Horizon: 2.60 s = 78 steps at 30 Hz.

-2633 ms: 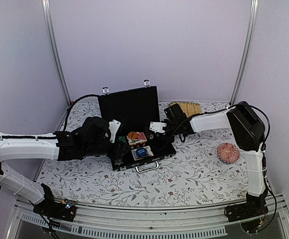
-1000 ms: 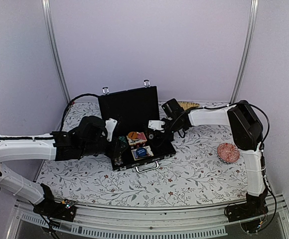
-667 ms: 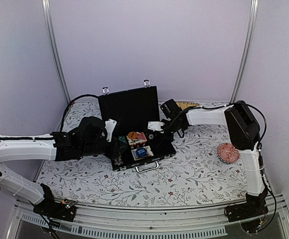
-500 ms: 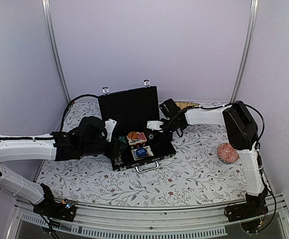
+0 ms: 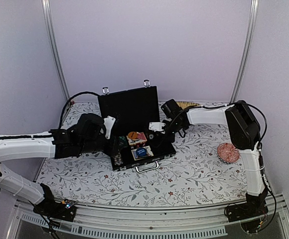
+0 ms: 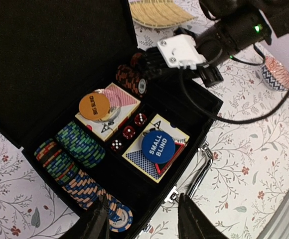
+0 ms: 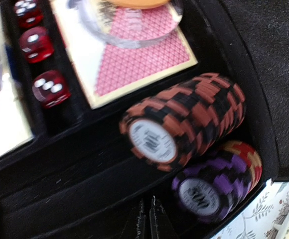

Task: Pack up texas hold em set

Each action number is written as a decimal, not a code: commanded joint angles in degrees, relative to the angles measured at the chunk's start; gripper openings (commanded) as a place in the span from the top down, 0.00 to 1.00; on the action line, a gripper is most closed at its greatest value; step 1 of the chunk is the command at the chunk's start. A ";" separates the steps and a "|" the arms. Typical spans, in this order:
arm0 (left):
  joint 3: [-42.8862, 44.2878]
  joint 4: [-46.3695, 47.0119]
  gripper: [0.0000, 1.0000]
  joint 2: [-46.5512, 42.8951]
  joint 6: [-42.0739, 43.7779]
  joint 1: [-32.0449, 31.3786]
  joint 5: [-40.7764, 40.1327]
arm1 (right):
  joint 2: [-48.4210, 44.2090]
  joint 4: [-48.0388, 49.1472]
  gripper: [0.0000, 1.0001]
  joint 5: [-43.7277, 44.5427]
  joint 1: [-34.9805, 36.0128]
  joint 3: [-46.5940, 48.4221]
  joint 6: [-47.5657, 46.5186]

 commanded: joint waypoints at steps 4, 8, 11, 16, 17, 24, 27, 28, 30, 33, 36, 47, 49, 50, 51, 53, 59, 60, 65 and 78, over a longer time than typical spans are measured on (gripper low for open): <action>10.40 -0.94 0.52 -1.18 2.61 7.08 -1.52 | -13.32 -5.67 0.91 -5.40 -0.44 -6.12 1.49; 19.28 -2.18 0.53 2.48 1.49 14.19 0.66 | -20.35 -6.03 0.87 -6.73 -0.89 -10.02 5.02; 26.90 -3.61 0.53 6.77 -0.54 20.06 2.96 | -25.32 -5.79 0.74 -9.83 -2.03 -13.57 8.53; 41.07 -10.15 0.53 17.30 -6.30 29.30 9.14 | -31.65 -5.55 0.67 -13.14 -3.57 -20.30 13.83; 42.56 -10.59 0.53 18.82 -7.58 30.94 10.50 | -32.70 -5.07 0.66 -13.52 -3.97 -21.80 14.50; 38.56 -0.09 0.49 23.60 -20.63 45.21 27.33 | -36.42 -1.53 0.56 -16.02 -8.90 -26.62 15.91; 35.55 7.11 0.49 27.56 -26.63 50.39 36.91 | -36.68 -1.35 0.54 -16.80 -9.68 -28.26 15.80; 35.92 7.76 0.49 29.51 -27.18 51.37 39.12 | -36.76 -1.19 0.54 -16.62 -9.71 -28.46 15.56; 38.59 6.56 0.49 33.40 -26.21 52.14 42.13 | -36.76 -0.89 0.54 -16.09 -9.76 -28.74 15.34; 42.10 5.44 0.49 38.38 -24.83 51.96 46.85 | -36.53 -0.55 0.53 -15.43 -9.89 -29.12 15.07; 42.64 5.98 0.49 42.26 -24.66 51.41 50.91 | -36.33 -0.37 0.53 -15.17 -10.14 -29.25 14.96; 39.05 7.87 0.51 43.75 -19.23 48.00 62.34 | -34.55 -0.15 0.52 -14.53 -10.46 -29.34 14.53; 37.43 8.39 0.51 42.57 -18.37 47.05 63.49 | -34.40 -0.08 0.52 -14.39 -10.51 -29.34 14.51; 36.41 8.73 0.51 41.71 -17.97 46.62 63.94 | -34.44 -0.08 0.52 -14.38 -10.58 -29.34 14.52; 35.42 9.08 0.51 40.90 -17.67 46.24 64.47 | -34.45 -0.06 0.52 -14.52 -10.70 -29.27 14.58; 33.65 9.36 0.51 39.91 -16.80 45.17 65.29 | -34.60 -0.11 0.52 -14.92 -11.07 -29.13 14.73; 25.87 9.17 0.52 32.06 -13.82 40.73 66.43 | -37.17 -0.15 0.52 -15.85 -13.27 -28.64 15.00; 24.62 8.59 0.52 30.91 -13.28 39.94 66.30 | -37.81 -0.13 0.52 -16.29 -14.02 -28.62 14.97; 18.31 3.27 0.53 23.48 -9.88 38.47 57.63 | -40.05 -0.08 0.50 -20.23 -18.54 -28.48 15.56; 3.32 -0.51 0.46 14.73 -14.10 35.89 38.66 | -20.43 -3.12 0.38 -29.14 -19.12 -15.28 23.32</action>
